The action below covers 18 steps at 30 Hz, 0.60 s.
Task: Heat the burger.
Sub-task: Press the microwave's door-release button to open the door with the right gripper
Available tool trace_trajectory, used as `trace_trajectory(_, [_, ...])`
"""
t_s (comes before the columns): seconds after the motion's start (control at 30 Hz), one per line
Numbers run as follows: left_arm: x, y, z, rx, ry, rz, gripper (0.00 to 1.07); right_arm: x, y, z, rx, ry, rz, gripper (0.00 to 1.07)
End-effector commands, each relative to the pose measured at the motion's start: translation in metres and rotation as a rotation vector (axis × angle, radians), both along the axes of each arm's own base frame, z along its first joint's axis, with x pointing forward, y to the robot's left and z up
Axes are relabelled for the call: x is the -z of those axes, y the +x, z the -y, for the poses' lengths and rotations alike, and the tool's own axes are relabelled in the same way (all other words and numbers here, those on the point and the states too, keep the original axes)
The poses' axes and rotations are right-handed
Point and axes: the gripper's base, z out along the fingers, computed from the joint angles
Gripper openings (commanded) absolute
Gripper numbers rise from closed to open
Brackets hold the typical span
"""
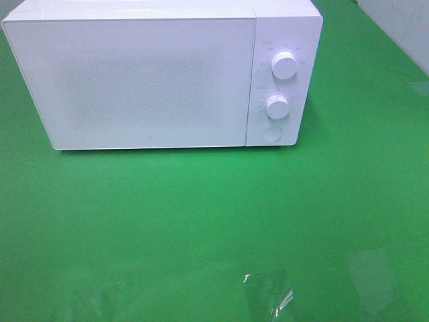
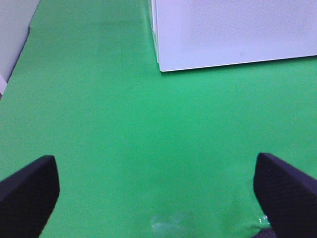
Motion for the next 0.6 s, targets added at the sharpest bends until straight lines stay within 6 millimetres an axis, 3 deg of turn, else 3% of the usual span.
trace_trajectory(0.03, [-0.0002, -0.0018, 0.0005, -0.002, -0.007, 0.028, 1.0, 0.0, -0.004, 0.0, 0.004, -0.013, 0.033, 0.76])
trace_trajectory(0.6, [-0.0002, -0.0018, 0.0005, -0.002, -0.007, 0.028, 1.0, 0.0, -0.004, 0.0, 0.003, -0.013, 0.034, 0.76])
